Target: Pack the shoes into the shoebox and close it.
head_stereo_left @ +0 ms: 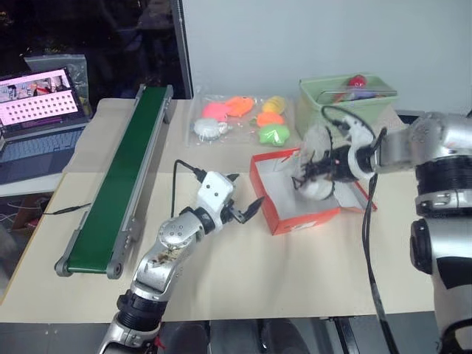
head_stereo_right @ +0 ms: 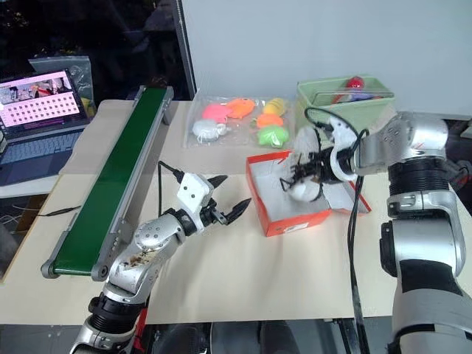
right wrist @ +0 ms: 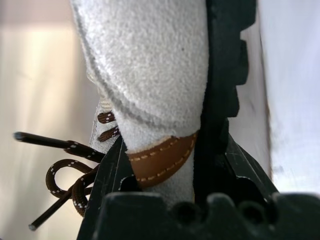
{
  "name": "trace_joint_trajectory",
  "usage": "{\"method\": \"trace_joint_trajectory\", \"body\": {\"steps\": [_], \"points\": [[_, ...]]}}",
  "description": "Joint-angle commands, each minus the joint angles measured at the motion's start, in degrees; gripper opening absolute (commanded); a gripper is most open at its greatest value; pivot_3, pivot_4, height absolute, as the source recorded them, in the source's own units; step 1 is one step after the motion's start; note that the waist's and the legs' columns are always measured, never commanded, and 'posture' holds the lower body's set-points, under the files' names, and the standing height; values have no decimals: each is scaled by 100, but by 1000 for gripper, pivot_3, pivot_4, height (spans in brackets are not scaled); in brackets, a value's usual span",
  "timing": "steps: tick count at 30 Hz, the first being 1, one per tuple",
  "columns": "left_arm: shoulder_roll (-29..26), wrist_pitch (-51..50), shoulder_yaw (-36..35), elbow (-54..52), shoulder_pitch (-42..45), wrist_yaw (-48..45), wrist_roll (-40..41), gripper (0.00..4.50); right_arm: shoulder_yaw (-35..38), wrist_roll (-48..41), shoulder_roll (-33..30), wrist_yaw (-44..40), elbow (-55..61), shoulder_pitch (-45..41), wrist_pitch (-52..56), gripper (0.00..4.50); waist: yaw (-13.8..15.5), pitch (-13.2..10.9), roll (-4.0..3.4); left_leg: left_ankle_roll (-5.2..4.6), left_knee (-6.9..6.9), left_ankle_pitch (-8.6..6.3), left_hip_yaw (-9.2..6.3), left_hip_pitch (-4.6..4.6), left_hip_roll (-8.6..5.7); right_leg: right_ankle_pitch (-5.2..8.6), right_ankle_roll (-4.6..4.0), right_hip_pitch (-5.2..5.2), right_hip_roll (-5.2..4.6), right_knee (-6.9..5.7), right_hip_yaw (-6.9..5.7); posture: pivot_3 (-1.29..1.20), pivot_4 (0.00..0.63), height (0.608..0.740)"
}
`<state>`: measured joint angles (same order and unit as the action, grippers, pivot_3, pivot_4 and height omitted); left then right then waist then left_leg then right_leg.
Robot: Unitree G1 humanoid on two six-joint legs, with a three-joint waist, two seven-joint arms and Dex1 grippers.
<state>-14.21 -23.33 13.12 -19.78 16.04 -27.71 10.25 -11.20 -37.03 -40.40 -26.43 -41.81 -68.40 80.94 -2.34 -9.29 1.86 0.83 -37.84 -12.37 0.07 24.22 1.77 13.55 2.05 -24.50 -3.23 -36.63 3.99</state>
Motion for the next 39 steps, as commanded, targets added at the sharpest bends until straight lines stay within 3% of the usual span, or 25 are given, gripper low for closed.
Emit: {"method": "trace_joint_trajectory", "body": {"steps": [1,7,11,20,21,22,28,39], "points": [[-292,301,-62,-451,-132,-552,292,4449,-577,836,-83,-1077,-624,-326,-822,1530,2,-9,-12,0,0,0,0,0,0,0,0,-1,0,0,0,0,150,729],[-852,311,-176,-623,-161,-1205,604,4449,-1296,2018,198,-2426,-1681,-607,-1954,1530,-11,-20,-32,0,-2,0,0,-7,1,0,0,0,2,-10,0,0,150,729],[-902,284,-161,-674,-101,-1222,626,4449,-1574,2702,489,-3073,-2158,-721,-2500,1530,-29,-21,-33,1,-3,0,0,-8,1,0,1,1,2,-10,0,0,150,729],[-838,193,-110,-819,-162,-1071,595,4449,-1251,3488,772,-3286,-2860,-818,-3056,1530,14,-22,-35,1,-4,0,-2,-7,-1,0,0,0,-1,-14,-2,0,150,729],[-839,186,-99,-845,-178,-1058,593,4500,-1167,3512,792,-3239,-2898,-842,-3086,2220,7,-22,-35,1,-4,0,-2,-8,-1,0,0,0,-1,-15,-2,0,150,729],[-841,180,-92,-866,-193,-1050,594,4500,-1086,3541,815,-3216,-2929,-875,-3097,2401,1,-22,-35,1,-4,0,-2,-8,0,0,0,0,-1,-16,-2,0,150,729],[-835,192,-75,-820,-163,-1040,590,4500,-773,3739,967,-3261,-2911,-1105,-3128,4471,-32,-22,-36,1,-4,1,-1,-16,1,0,0,1,1,-25,0,0,150,729],[-766,237,-160,-604,92,-1045,602,4500,-457,3813,1116,-3312,-1977,-1370,-3038,4471,-15,-23,-38,1,-4,1,-2,-15,0,0,0,2,0,-25,-1,0,150,729]]}}
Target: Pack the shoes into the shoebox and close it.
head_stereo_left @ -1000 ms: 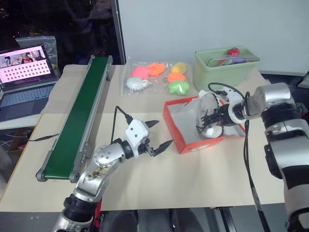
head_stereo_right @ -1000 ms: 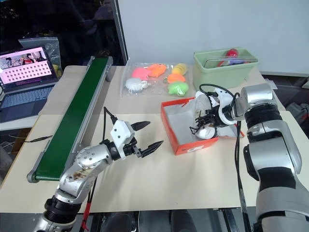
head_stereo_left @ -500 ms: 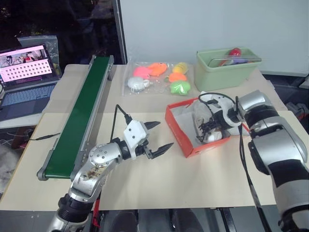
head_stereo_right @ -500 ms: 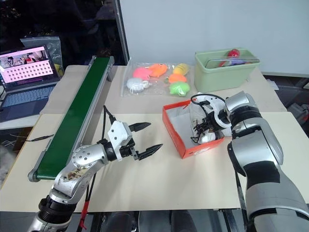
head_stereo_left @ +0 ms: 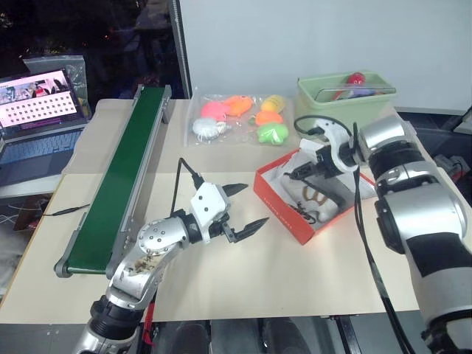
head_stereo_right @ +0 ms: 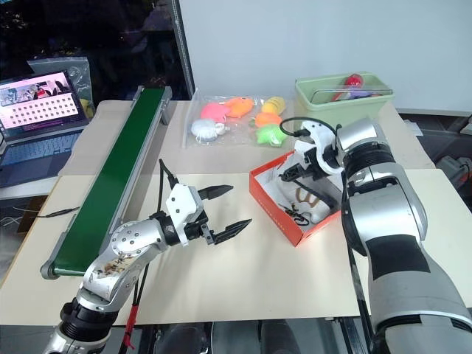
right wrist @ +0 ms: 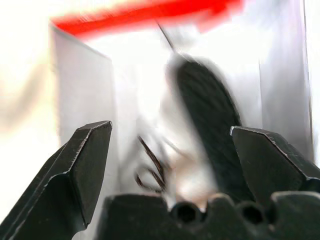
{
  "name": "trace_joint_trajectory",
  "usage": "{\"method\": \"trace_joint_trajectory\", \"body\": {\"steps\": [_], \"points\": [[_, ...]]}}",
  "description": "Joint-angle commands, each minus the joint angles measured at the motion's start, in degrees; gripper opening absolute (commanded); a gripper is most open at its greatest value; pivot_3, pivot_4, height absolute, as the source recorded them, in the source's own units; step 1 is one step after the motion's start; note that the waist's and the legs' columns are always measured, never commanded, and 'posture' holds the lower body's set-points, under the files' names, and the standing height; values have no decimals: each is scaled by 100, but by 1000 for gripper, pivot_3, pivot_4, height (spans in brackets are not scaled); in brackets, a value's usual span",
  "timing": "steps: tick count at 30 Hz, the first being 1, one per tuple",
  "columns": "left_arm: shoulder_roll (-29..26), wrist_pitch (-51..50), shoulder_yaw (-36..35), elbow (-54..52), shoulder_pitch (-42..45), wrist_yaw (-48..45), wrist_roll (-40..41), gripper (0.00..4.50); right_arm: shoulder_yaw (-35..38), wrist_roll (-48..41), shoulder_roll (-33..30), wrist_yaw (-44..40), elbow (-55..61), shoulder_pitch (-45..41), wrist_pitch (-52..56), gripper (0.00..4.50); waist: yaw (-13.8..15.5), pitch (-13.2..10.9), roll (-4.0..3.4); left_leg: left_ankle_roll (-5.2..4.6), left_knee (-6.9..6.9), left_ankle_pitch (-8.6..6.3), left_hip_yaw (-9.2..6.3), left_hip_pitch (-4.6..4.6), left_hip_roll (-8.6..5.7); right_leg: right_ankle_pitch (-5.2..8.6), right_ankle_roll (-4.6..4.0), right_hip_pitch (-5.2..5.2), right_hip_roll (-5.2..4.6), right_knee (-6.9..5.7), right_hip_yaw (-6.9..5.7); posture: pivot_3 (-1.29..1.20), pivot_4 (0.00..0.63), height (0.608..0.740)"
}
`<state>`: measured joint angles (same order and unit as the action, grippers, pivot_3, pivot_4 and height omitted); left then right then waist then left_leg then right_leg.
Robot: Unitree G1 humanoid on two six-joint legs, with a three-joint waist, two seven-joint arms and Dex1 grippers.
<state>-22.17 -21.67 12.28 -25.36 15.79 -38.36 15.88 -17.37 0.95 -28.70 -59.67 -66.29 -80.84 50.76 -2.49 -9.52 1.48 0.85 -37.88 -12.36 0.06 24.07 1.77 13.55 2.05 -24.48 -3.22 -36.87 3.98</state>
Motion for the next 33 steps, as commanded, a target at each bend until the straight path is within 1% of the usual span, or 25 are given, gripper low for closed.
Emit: {"method": "trace_joint_trajectory", "body": {"steps": [1,3,5,7,9,11,13,15,17,18,21,23,24,26,30,33], "points": [[40,80,-97,-17,148,41,24,4500,252,-53,-59,31,620,-116,82,4471,1,0,0,0,0,0,0,0,0,0,0,0,0,0,0,0,150,729],[53,86,-243,70,177,118,39,4500,434,-136,-95,192,1036,-56,135,4471,2,0,0,0,0,0,-1,1,0,0,0,-1,0,0,0,0,150,729],[84,45,-515,198,177,292,91,4500,700,-360,-118,170,1560,-2,445,4471,-2,0,0,0,0,0,-1,1,0,0,0,-1,-1,-1,0,0,150,729],[72,102,-908,462,173,662,-64,4500,1039,-800,-231,-13,2892,410,776,4471,1,0,0,0,0,0,-1,0,2,0,0,-2,0,-5,0,0,150,729],[68,68,-1305,680,205,1054,-174,4500,1442,-1225,-280,7,4245,919,1083,4471,15,0,0,0,1,0,-6,0,4,0,0,0,1,-2,-4,0,150,729],[68,7,-1737,805,236,1352,-103,4500,1836,-1659,-242,123,5427,1411,1392,4471,21,0,0,0,0,0,-14,5,4,0,0,-1,0,-4,-10,0,150,729],[-14,-171,-2307,964,242,1702,-34,4500,2243,-2158,-70,290,6900,2138,1511,4471,33,0,1,0,-2,0,-16,10,3,0,1,-2,-3,-20,-11,0,150,729],[-269,-406,-2844,1110,106,1898,-39,4500,2367,-2447,229,603,8324,3025,1369,4471,27,0,1,0,-5,-1,-24,13,6,0,1,-1,-3,-24,-19,0,150,729],[-517,-515,-3157,1191,-63,1889,-43,4500,2205,-2501,463,950,9053,3664,1241,4471,4,4,6,0,-1,0,-26,11,5,0,1,1,-2,-24,-21,0,150,729],[-612,-585,-3271,1219,-132,1876,-7,4500,2054,-2445,545,1103,9234,3925,1116,4471,-11,3,6,0,-3,-1,-26,7,12,0,1,3,2,-24,-22,0,150,729],[-911,-666,-3559,1396,-314,1816,20,4500,1433,-2158,699,1317,9418,4631,217,4471,-3,4,12,2,-7,0,-19,-8,3,0,2,11,-6,-14,-19,0,150,729],[-1075,-652,-3620,1528,-388,1811,-57,4500,1098,-1987,923,1455,9198,4866,-437,4471,0,2,14,5,-9,3,-16,-20,1,0,1,17,-6,-16,-17,0,150,729],[-1128,-655,-3652,1569,-407,1812,-68,4500,827,-1763,983,1490,9014,4960,-932,4471,0,2,14,6,-9,3,-16,-24,1,0,1,21,-6,-16,-17,0,150,729],[-1191,-689,-3700,1589,-425,1829,-30,4500,505,-1533,1035,1503,8800,5072,-1480,4471,-5,3,15,7,-9,4,-15,-39,6,1,0,30,0,-17,-17,0,150,729],[-1263,-743,-3714,1557,-480,1786,31,4500,321,-1505,1110,1490,8567,5097,-1896,4471,12,1,20,7,-9,4,-15,-31,4,1,0,25,-3,-15,-17,0,150,729],[-1390,-900,-3698,1527,-684,1748,-46,4500,173,-1544,1143,1451,8520,5163,-1928,4471,6,1,22,7,-7,3,-16,-29,6,1,0,22,-3,-14,-17,0,150,729]]}}
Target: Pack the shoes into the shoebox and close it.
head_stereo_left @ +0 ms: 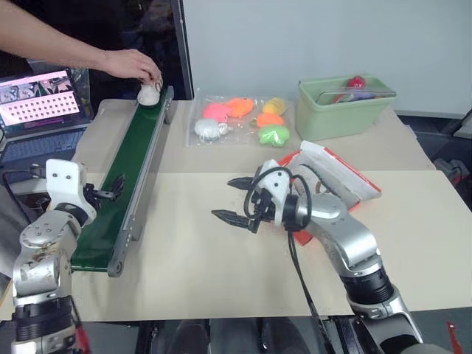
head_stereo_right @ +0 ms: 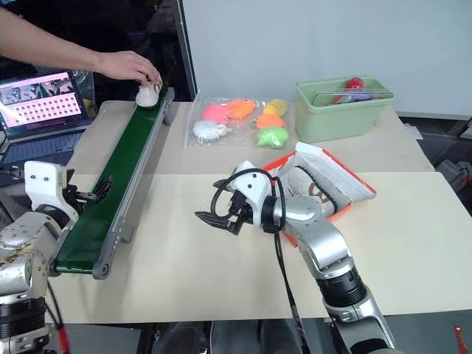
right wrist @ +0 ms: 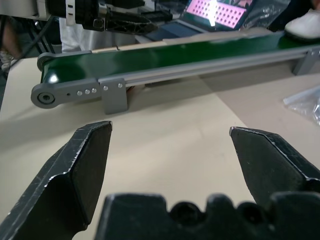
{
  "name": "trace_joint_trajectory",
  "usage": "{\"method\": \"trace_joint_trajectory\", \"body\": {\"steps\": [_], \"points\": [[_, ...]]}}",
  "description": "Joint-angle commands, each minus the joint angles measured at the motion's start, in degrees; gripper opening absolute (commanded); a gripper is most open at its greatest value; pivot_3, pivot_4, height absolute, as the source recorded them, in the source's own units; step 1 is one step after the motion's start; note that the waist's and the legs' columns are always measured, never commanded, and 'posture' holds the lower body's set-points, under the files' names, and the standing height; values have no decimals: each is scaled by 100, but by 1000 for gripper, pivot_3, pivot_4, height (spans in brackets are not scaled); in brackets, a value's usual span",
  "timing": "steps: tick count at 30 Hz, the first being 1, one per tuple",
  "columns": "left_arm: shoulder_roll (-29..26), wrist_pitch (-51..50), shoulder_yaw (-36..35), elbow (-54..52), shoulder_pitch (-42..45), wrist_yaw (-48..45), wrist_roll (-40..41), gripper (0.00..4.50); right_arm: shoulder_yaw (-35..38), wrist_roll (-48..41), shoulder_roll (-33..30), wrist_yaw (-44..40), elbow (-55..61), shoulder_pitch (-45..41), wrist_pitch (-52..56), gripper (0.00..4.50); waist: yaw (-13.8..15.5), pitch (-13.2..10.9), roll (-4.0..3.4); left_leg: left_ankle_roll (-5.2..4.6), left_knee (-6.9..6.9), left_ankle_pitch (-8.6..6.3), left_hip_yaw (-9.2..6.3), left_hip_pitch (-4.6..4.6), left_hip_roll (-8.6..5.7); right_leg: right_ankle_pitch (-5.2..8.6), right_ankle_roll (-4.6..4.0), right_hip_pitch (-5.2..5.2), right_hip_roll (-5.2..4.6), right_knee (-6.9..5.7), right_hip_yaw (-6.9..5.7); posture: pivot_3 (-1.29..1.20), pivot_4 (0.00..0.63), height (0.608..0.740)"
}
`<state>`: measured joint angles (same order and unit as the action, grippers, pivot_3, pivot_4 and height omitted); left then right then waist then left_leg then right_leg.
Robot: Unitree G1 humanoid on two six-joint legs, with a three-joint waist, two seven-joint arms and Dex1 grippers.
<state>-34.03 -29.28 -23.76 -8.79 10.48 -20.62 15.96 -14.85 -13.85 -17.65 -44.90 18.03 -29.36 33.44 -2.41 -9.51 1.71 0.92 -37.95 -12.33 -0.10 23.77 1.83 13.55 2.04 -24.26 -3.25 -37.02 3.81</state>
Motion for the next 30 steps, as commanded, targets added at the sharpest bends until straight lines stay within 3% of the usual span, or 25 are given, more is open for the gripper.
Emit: {"method": "trace_joint_trajectory", "body": {"steps": [1,18,30], "points": [[-212,-197,-111,-149,-192,-35,-28,4500,-86,-91,54,-8,81,41,-161,4471,-15,0,0,0,2,0,0,0,1,0,0,-1,0,0,0,0,150,729],[-362,-607,40,-77,-93,194,-234,4500,-21,-194,91,203,-144,66,200,4493,-5,-1,7,0,5,0,1,-3,1,1,-2,-1,0,-2,0,0,150,729],[-728,-2445,173,-406,791,136,128,4500,-113,-136,-35,270,-98,199,187,4493,-4,-4,19,0,5,0,0,-2,0,1,-1,-1,0,-3,0,0,150,729]]}}
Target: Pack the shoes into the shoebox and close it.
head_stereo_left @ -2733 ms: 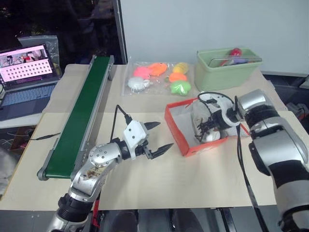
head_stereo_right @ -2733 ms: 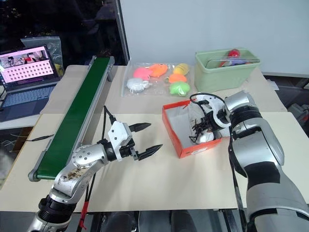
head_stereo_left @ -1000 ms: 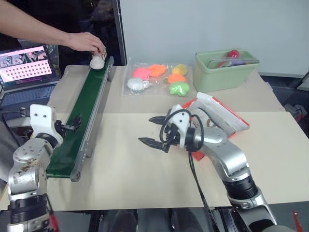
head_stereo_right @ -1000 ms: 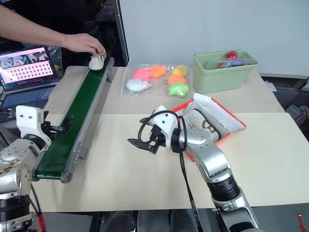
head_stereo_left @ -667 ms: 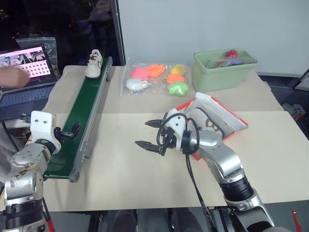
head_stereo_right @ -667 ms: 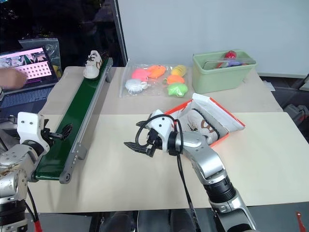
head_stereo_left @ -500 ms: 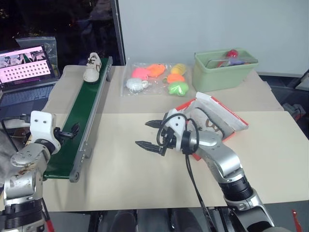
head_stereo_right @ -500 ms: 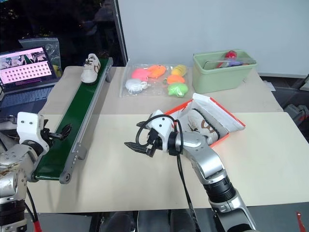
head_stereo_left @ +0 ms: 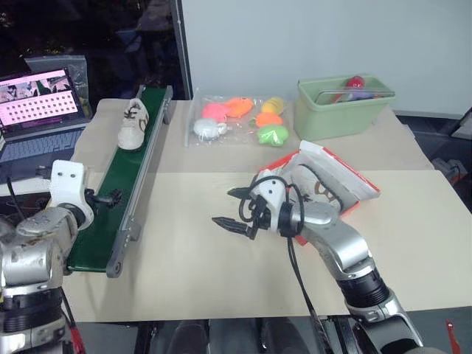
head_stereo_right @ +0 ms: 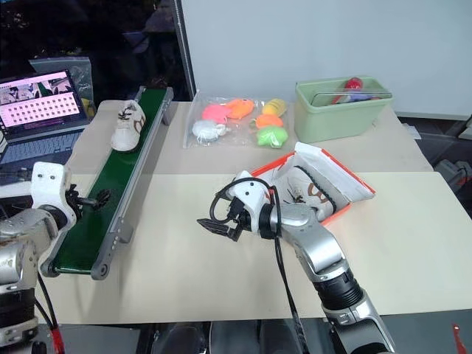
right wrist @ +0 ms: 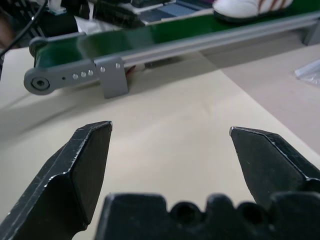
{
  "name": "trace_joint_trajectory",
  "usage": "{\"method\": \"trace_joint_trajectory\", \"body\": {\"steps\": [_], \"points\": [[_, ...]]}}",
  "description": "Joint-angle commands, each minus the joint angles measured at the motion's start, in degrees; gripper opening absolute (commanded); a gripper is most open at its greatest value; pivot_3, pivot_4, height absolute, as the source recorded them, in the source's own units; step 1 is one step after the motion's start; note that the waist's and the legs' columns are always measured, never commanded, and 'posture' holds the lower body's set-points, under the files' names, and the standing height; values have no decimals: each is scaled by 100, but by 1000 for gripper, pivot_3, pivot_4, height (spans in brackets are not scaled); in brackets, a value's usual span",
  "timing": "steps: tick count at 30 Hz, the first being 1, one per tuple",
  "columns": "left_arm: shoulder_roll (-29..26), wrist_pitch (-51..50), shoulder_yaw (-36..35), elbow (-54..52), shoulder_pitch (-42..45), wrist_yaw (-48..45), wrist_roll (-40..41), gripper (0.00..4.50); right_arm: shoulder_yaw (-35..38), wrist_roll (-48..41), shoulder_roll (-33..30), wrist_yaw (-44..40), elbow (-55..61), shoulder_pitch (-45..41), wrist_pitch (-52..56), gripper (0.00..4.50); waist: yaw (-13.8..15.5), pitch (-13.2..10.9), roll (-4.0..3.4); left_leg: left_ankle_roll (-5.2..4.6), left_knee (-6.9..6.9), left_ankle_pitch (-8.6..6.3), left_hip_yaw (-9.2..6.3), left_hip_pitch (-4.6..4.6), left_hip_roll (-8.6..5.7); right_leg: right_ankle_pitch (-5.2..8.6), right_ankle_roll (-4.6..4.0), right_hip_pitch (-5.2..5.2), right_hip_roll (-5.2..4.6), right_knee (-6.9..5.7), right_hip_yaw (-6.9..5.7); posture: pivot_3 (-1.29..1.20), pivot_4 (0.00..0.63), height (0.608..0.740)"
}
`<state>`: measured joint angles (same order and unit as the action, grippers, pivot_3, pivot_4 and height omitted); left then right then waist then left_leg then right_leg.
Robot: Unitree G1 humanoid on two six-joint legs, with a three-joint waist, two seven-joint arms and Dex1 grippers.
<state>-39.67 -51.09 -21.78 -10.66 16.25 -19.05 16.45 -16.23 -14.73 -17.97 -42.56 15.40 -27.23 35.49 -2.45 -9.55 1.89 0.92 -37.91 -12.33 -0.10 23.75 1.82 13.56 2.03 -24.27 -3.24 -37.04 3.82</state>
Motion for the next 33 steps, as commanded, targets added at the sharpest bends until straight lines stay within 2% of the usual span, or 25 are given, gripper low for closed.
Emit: {"method": "trace_joint_trajectory", "body": {"steps": [1,18,25,26,27,29,30,33], "points": [[-187,-316,-7,-206,248,-12,66,4500,17,-46,-1,46,163,-8,-26,4493,-3,0,0,0,0,0,0,0,0,0,0,0,0,0,0,0,150,729],[-208,-282,219,282,521,67,-143,4500,74,-78,40,300,228,54,10,4493,-6,0,1,0,0,0,1,0,0,0,0,-2,0,0,1,0,150,729],[78,-903,365,288,219,65,12,4500,111,-126,3,353,300,67,70,4493,-5,0,2,0,0,0,1,1,-1,0,0,-2,-1,0,2,0,150,729],[114,-966,368,240,183,49,44,3970,120,-132,-1,357,307,61,80,4500,-2,0,2,0,0,0,1,1,0,0,0,-2,0,-1,2,0,150,729],[129,-1011,370,192,176,54,48,3757,135,-143,0,363,312,49,95,4500,10,0,1,0,0,0,1,0,0,0,0,-2,0,-2,2,0,150,729],[164,-1105,334,140,209,95,40,2995,161,-160,9,374,320,22,125,4500,48,1,1,0,0,0,0,-6,-2,0,0,3,-1,-5,2,0,150,729],[165,-1136,325,132,229,105,30,2797,170,-167,14,378,323,13,136,4500,55,1,1,0,0,0,0,-13,-3,0,0,10,-2,-6,2,0,150,729],[159,-1186,313,133,269,100,4,1832,175,-167,22,387,304,-8,141,4500,51,1,1,2,0,2,2,-32,-3,0,-1,23,-2,-8,3,0,150,729]]}}
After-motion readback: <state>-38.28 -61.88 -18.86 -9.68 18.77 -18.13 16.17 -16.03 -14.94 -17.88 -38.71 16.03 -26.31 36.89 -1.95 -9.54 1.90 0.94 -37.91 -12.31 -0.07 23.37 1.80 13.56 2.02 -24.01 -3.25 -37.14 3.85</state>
